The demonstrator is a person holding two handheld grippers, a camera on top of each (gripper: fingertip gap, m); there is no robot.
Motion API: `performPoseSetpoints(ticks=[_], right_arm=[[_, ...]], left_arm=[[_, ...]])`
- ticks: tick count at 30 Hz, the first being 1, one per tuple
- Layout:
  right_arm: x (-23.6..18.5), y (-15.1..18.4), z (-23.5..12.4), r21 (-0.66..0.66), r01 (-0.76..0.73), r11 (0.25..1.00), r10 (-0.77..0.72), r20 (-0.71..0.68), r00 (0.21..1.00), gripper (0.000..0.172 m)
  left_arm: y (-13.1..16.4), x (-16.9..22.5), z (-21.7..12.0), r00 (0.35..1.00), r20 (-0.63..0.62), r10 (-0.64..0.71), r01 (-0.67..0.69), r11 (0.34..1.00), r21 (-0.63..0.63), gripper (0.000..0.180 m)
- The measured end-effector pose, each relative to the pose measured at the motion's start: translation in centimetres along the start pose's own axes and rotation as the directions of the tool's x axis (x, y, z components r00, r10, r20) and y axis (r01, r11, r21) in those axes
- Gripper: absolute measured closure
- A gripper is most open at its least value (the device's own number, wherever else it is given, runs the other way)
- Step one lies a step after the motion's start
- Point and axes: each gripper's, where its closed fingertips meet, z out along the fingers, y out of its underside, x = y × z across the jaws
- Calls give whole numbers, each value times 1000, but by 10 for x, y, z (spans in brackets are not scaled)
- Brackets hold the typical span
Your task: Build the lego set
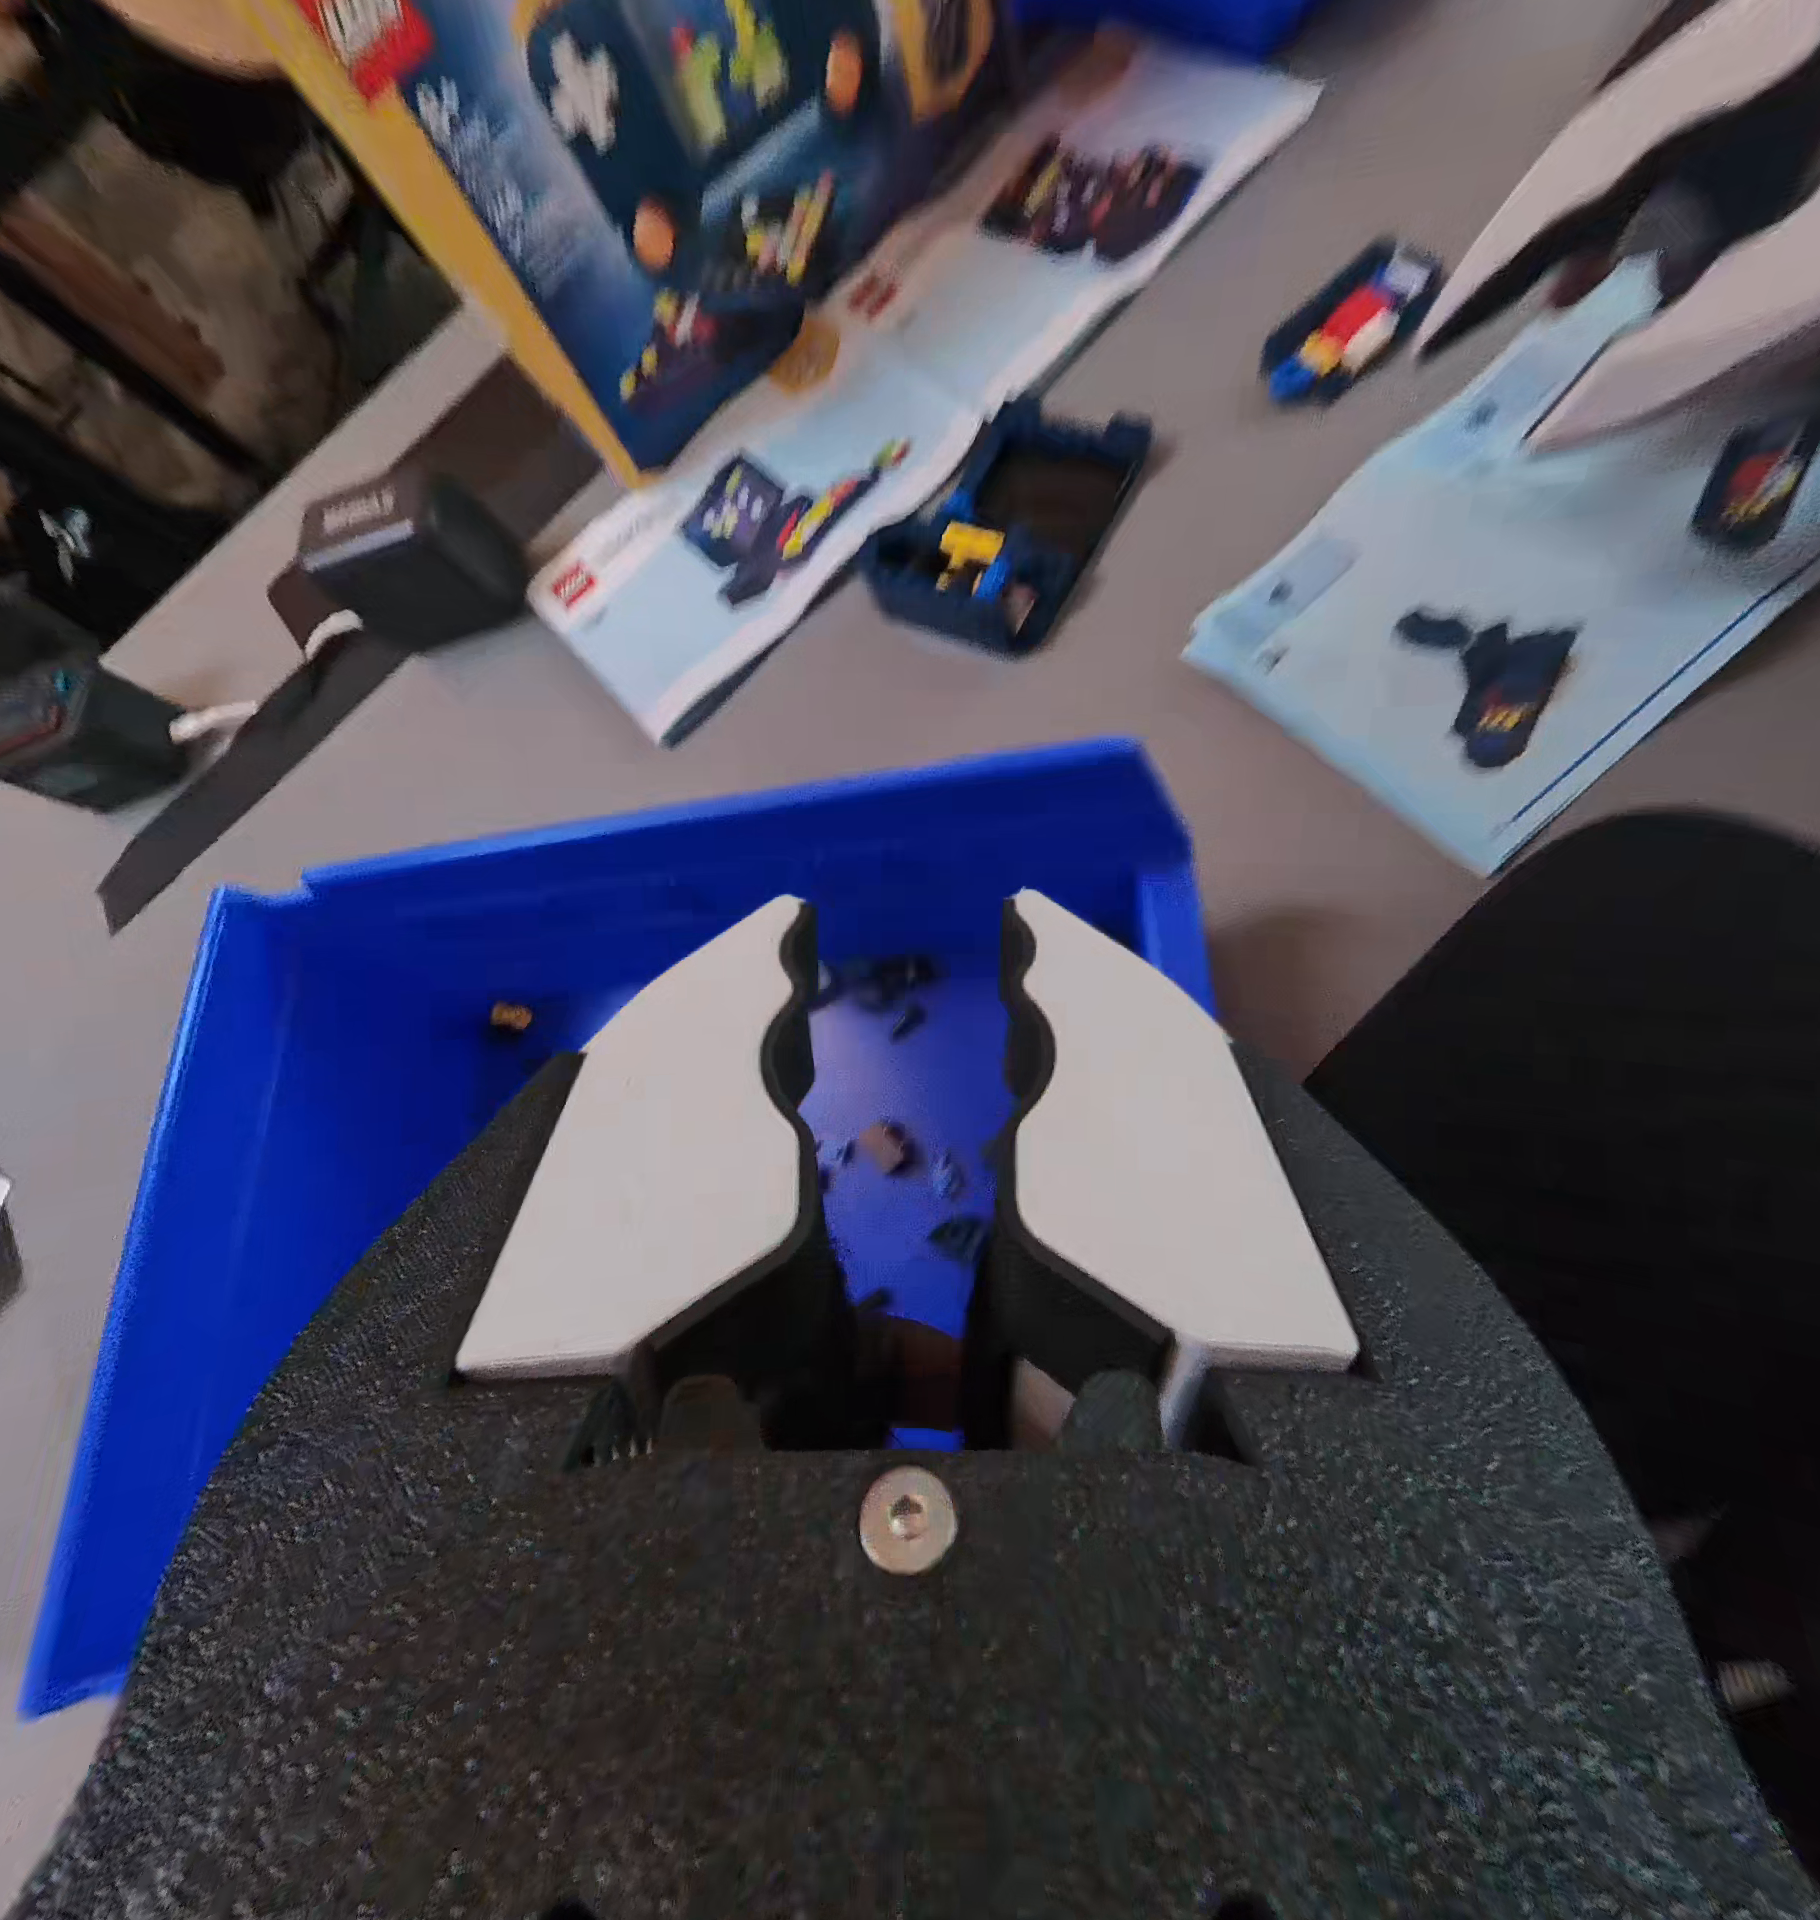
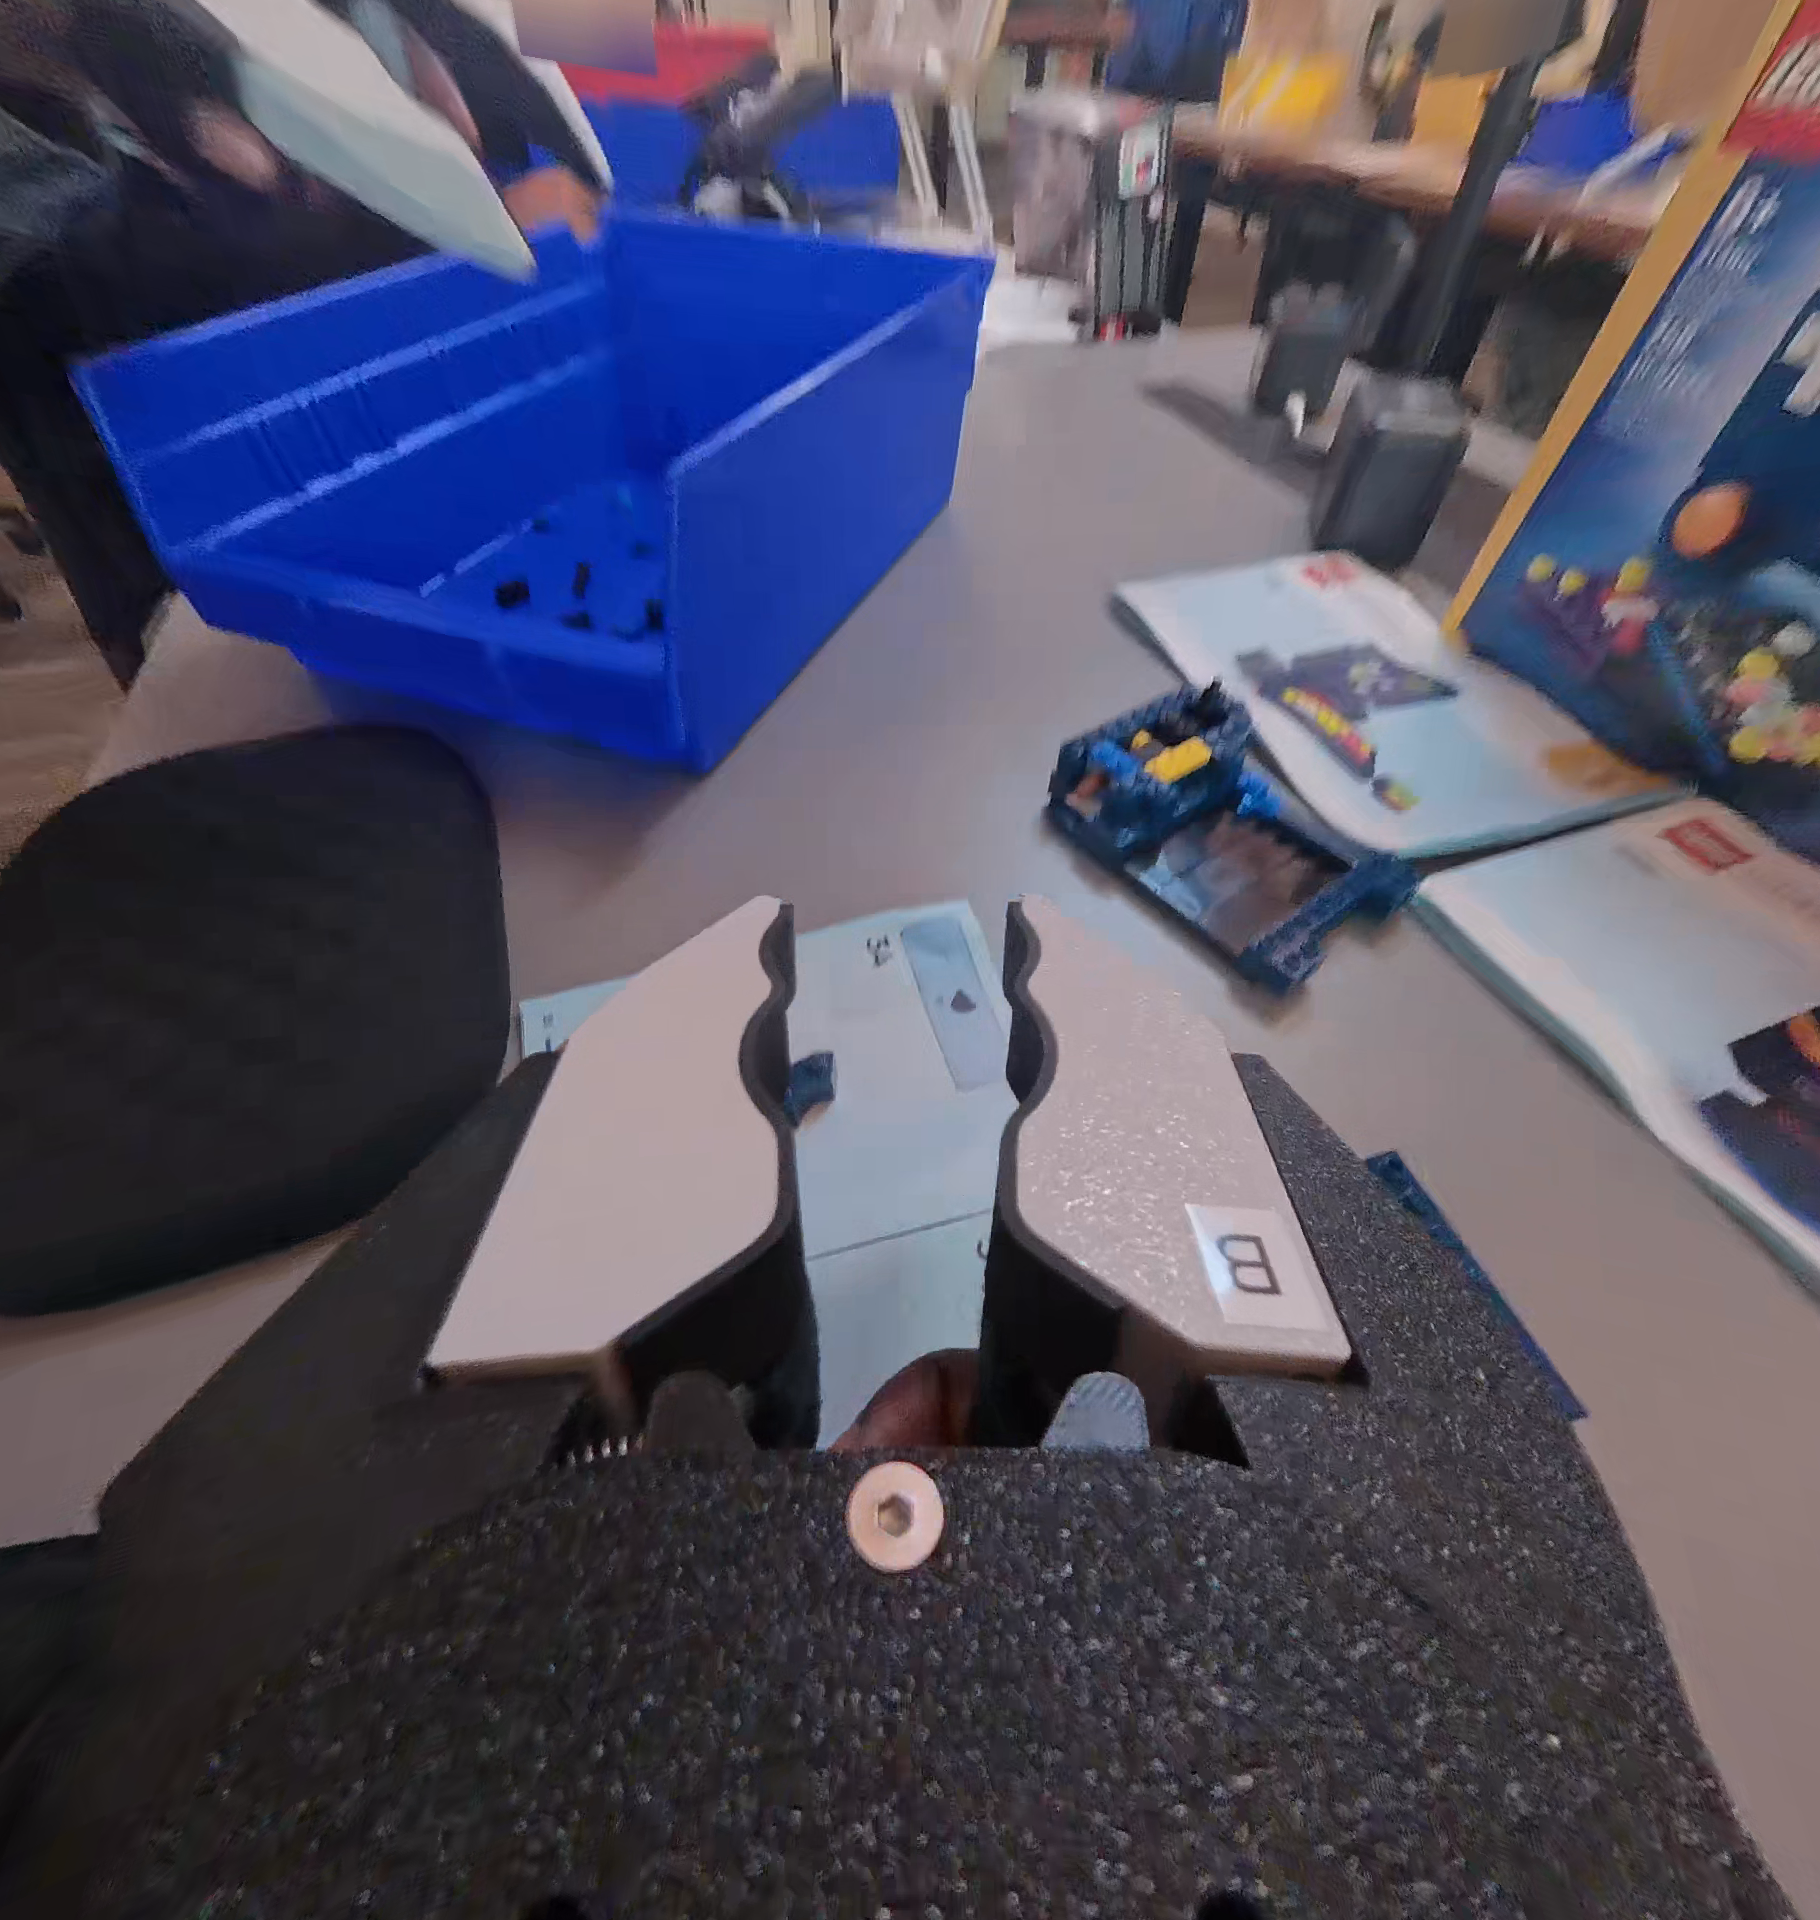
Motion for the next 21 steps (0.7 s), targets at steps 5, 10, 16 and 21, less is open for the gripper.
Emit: performPoseSetpoints(ticks=[5,10,16,21], right_arm=[[-7,-10,-3,61,20,998,-21,23,1000,136],[-10,-6,-1,44,37,998,-38,36,999,137],[-11,-1,1,18,48,999,-49,39,998,137],[-12,3,3,3,56,998,-56,48,997,137]], left_arm=[[58,-39,18,998,-62,-9,-10,954,-298,144],[85,-16,24,890,-454,-37,-149,918,-367,149],[112,22,6,697,-716,39,-408,843,-351,148],[129,32,7,693,-704,155,-543,755,-368,140]])
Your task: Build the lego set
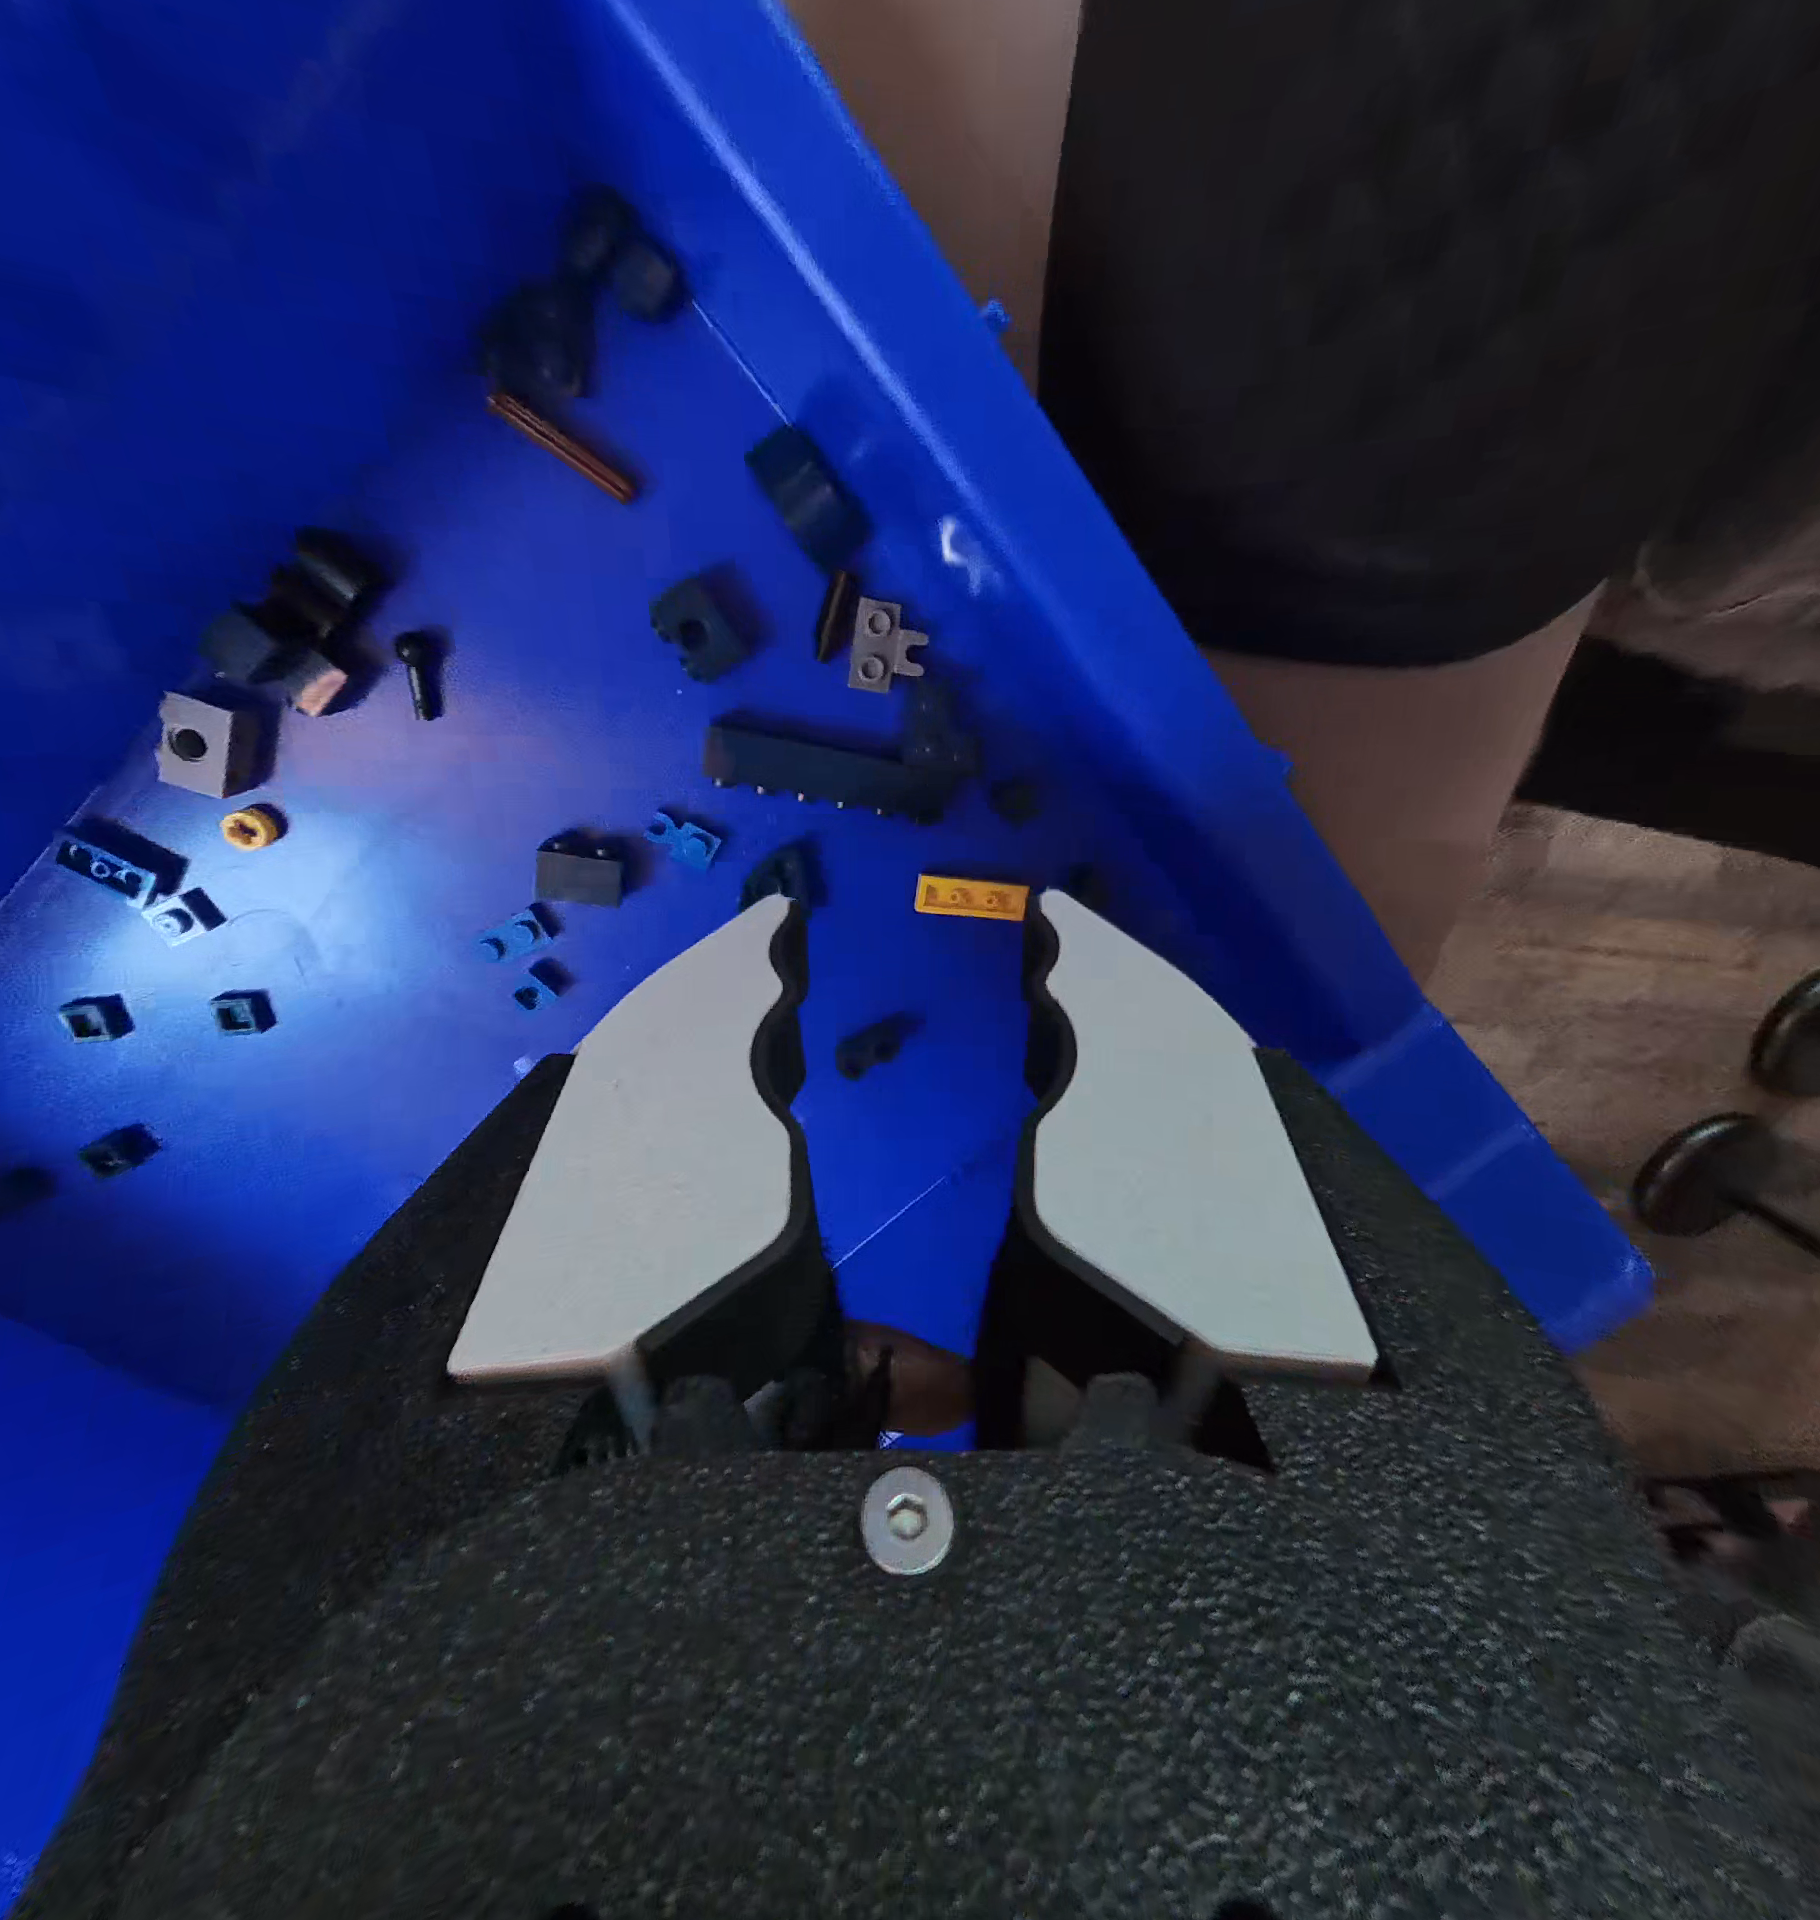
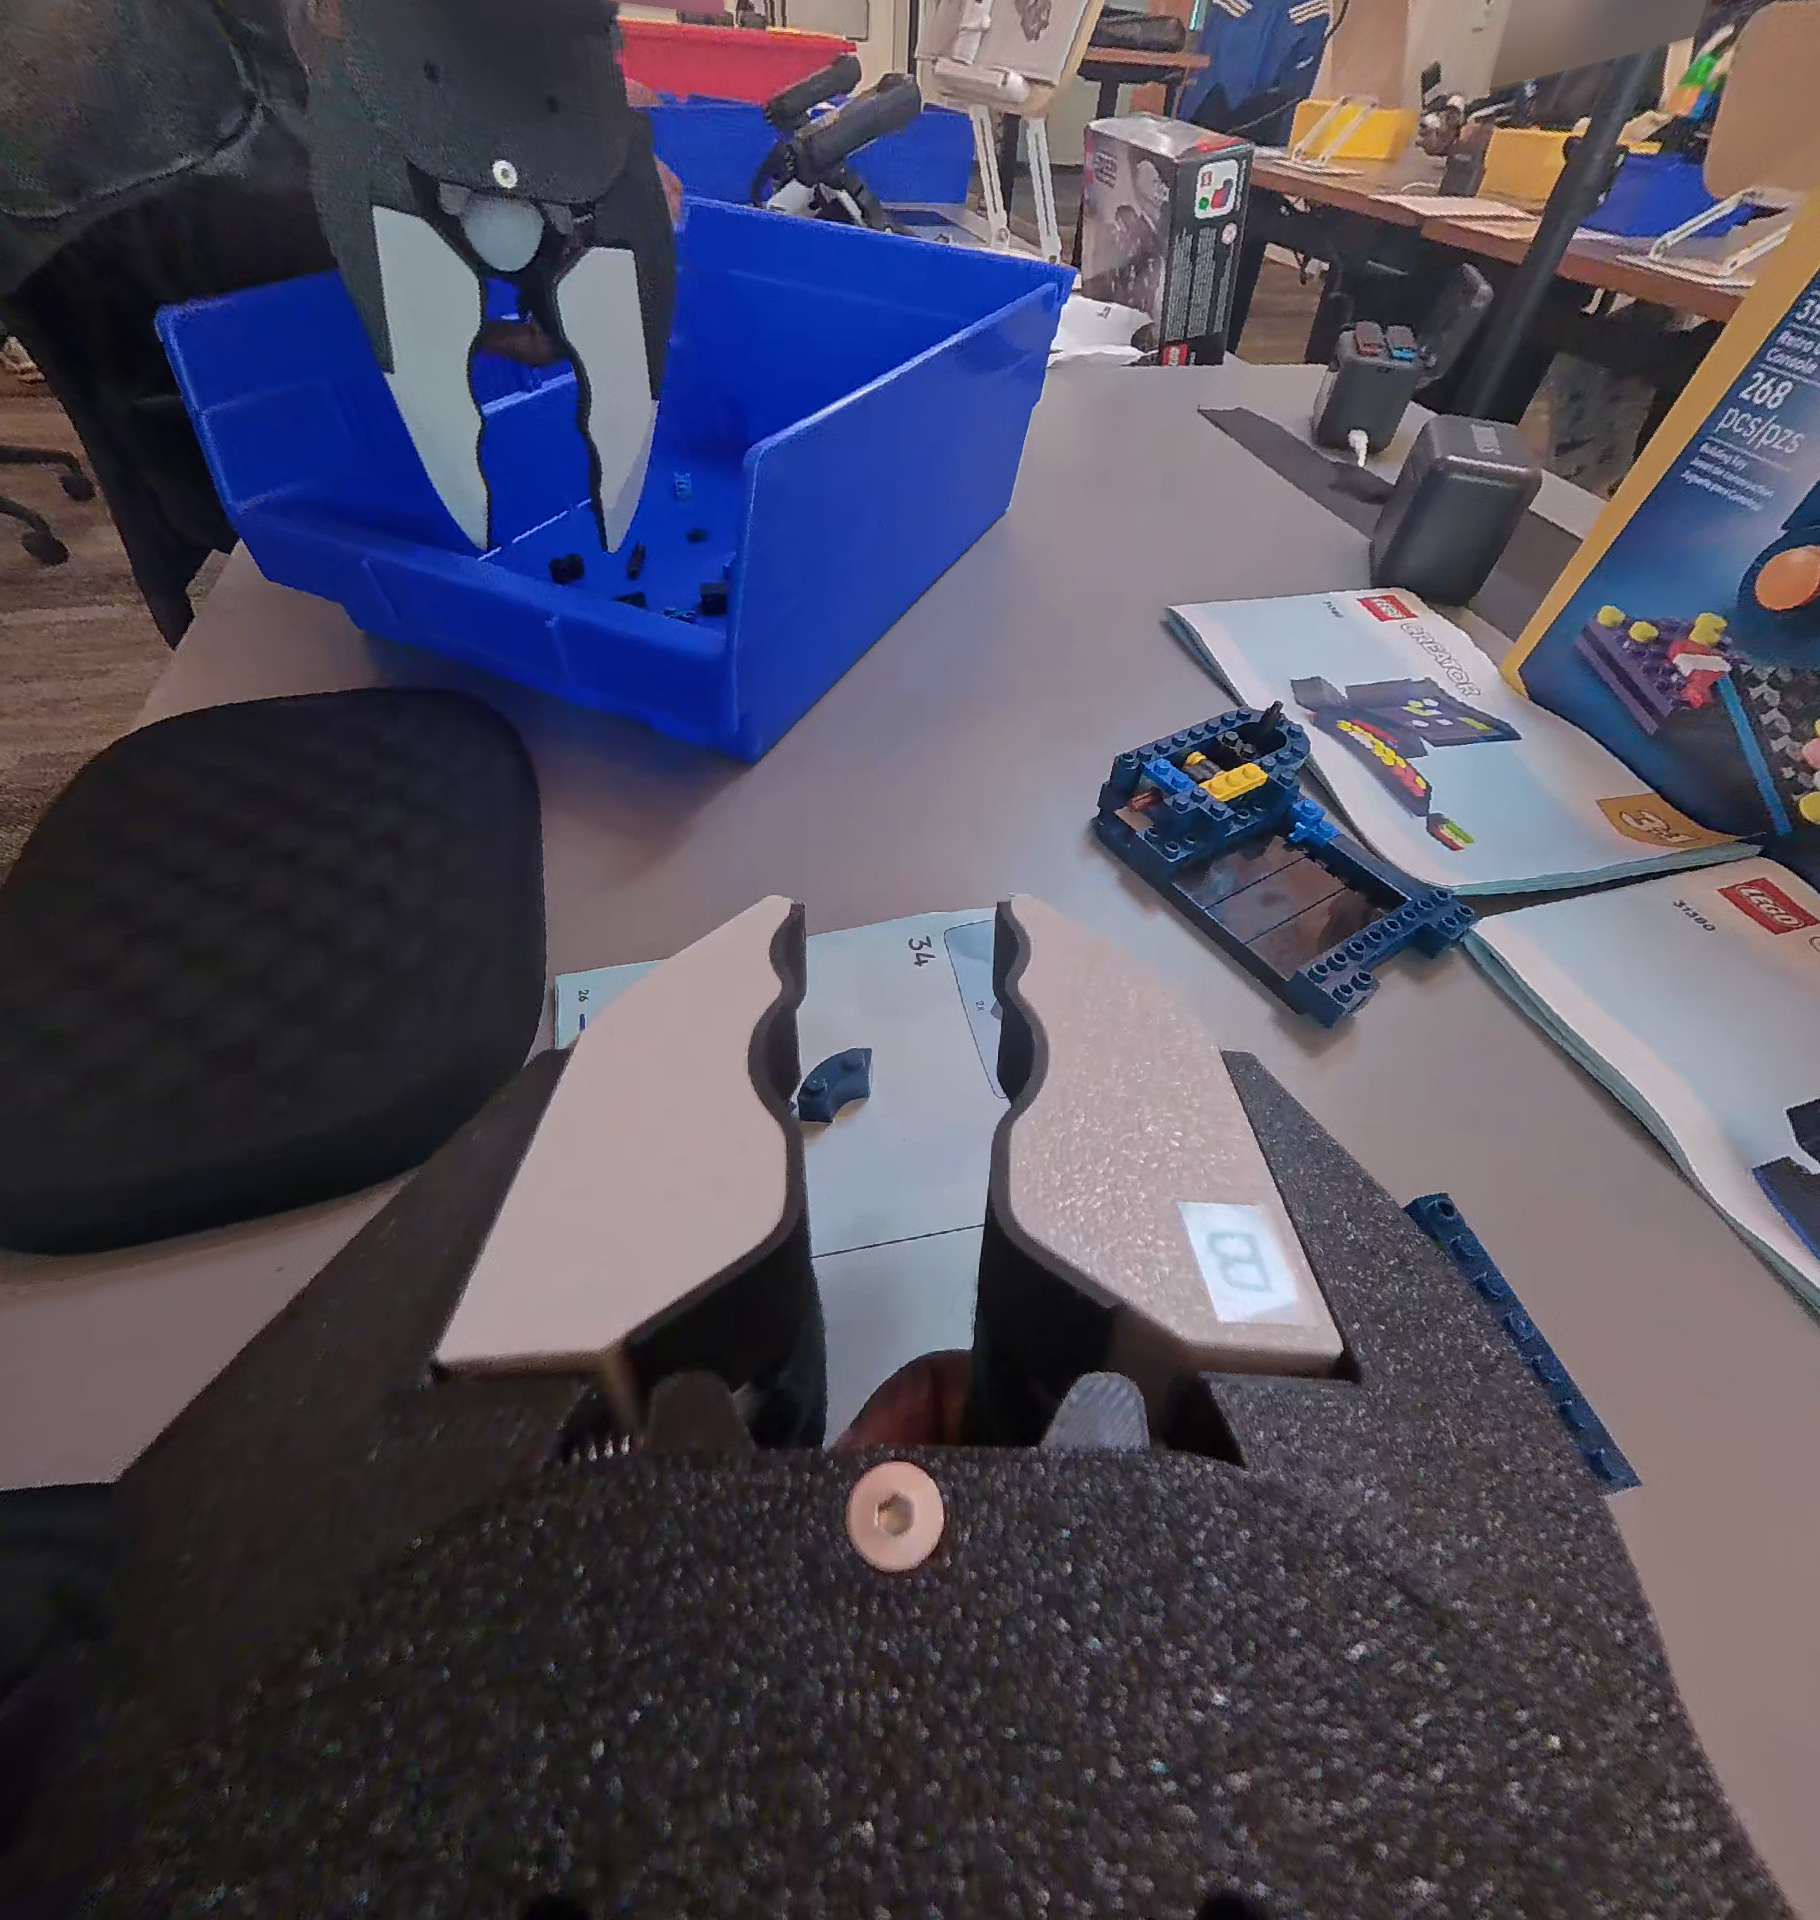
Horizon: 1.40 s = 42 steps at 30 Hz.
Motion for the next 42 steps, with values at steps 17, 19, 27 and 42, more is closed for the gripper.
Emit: performPoseSetpoints(ticks=[17,19,27,42], right_arm=[[3,2,-2,31,-32,999,31,26,999,138],[3,1,-2,39,-44,998,42,41,998,138],[-13,0,-3,60,-9,998,0,141,990,137],[-9,-1,-3,59,-83,995,72,172,982,134]], left_arm=[[-12,-43,17,937,331,115,-131,991,29,163],[-19,-38,11,938,323,122,-164,981,106,163],[-34,-29,-25,943,317,104,-214,917,336,153],[-58,-18,-9,921,228,317,-383,849,365,155]])
